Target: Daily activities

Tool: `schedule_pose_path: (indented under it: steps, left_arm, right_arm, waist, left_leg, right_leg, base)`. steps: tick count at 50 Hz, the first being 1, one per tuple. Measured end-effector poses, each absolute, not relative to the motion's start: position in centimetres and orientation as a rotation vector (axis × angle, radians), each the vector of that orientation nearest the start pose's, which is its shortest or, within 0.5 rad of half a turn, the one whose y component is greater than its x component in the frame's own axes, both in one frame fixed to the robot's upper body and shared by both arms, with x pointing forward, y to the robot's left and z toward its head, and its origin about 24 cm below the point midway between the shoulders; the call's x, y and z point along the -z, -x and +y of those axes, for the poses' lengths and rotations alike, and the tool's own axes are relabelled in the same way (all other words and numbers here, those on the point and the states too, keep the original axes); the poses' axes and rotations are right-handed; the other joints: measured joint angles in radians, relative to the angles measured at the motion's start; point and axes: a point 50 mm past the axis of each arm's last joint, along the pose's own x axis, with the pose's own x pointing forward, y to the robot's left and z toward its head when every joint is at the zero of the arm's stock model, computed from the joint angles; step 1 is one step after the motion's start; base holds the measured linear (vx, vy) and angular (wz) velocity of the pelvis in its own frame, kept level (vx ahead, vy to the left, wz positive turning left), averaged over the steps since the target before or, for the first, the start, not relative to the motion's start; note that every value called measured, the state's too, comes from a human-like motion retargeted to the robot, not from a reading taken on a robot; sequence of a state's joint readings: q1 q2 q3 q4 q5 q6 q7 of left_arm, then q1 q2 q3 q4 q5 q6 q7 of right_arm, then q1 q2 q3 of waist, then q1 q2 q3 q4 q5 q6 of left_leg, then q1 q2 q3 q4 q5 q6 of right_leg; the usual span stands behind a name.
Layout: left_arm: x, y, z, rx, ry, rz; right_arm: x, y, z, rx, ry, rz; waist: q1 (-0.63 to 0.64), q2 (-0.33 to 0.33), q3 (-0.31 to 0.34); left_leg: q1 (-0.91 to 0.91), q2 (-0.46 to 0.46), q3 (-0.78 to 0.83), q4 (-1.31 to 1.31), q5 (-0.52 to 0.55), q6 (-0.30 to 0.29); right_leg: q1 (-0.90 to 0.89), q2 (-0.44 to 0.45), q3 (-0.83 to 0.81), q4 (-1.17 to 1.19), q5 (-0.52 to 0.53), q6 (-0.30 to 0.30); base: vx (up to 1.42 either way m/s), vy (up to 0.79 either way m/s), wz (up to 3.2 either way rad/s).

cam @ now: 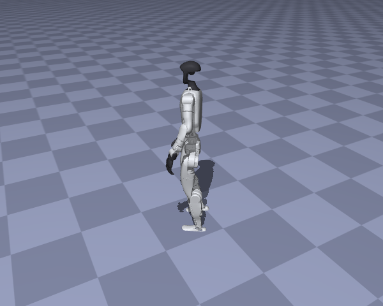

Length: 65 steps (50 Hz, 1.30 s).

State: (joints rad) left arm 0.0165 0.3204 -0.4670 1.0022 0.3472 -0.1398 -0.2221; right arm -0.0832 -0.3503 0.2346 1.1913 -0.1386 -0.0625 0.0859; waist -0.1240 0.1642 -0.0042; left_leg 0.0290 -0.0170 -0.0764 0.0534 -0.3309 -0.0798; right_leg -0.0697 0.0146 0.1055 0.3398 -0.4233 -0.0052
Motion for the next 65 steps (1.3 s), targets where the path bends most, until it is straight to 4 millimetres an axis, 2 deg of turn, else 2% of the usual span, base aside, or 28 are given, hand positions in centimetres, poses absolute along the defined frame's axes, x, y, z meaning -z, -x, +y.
schedule_pose_path:
  steps: [9,25,30,41,47,55,65]
  left_arm:
    - [14.2,-13.2,19.9,0.666,-0.664,0.952]
    - [12.6,-17.1,19.0,0.667,-0.667,0.843]
    - [12.7,-17.1,19.3,0.647,-0.666,0.866]
    - [13.0,-17.1,21.4,0.508,-0.643,0.939]
    - [13.0,-17.2,22.3,0.432,-0.632,0.961]
    - [12.5,-18.3,22.6,0.37,-0.626,0.934]
    - [11.8,-20.0,22.0,0.363,-0.637,0.88]
  right_arm:
    - [14.5,-12.8,-25.1,-0.175,0.452,1.116]
    - [15.6,-10.6,-23.2,-0.285,0.358,1.21]
    - [15.5,-11.5,-22.3,-0.332,0.353,1.19]
    - [14.7,-14.6,-20.3,-0.402,0.368,1.088]
    - [14.3,-15.7,-19.7,-0.413,0.39,1.044]
    - [14.2,-16.0,-19.5,-0.424,0.431,1.022]
    - [14.7,-14.6,-19.6,-0.452,0.462,1.057]
  waist:
    - [-0.041,-0.008,-0.018]
    - [-0.015,-0.085,-0.015]
    - [0.019,-0.107,-0.001]
    - [0.092,-0.139,0.038]
    - [0.118,-0.146,0.058]
    - [0.131,-0.141,0.08]
    - [0.139,-0.131,0.097]
  left_leg:
    - [0.027,0.033,0.029,-0.101,0.043,-0.03]
    - [0.003,0.054,-0.027,-0.106,0.058,-0.097]
    - [-0.009,0.051,-0.069,-0.107,0.071,-0.122]
    - [-0.04,0.027,-0.169,-0.108,0.112,-0.175]
    - [-0.052,-0.002,-0.221,-0.11,0.14,-0.182]
    - [-0.058,-0.034,-0.276,-0.11,0.169,-0.182]
    - [-0.044,-0.059,-0.334,-0.111,0.193,-0.182]
  right_leg:
    - [0.008,0.025,-0.001,-0.043,0.035,-0.014]
    - [0.04,0.035,-0.107,-0.049,0.09,-0.054]
    - [0.046,0.031,-0.158,-0.031,0.11,-0.072]
    - [0.047,0.013,-0.272,0.027,0.167,-0.121]
    - [0.05,-0.001,-0.323,0.05,0.204,-0.146]
    - [0.07,-0.005,-0.375,0.052,0.259,-0.172]
    - [0.108,-0.005,-0.435,0.052,0.321,-0.191]
  base:
    - [0.0,0.01,0.11]
    - [0.0,0.04,0.56]
    - [0.0,0.07,0.83]
    - [0.0,0.07,0.87]
    - [0.01,0.09,0.81]
    - [0.02,0.08,0.68]
    - [0.02,0.05,0.56]
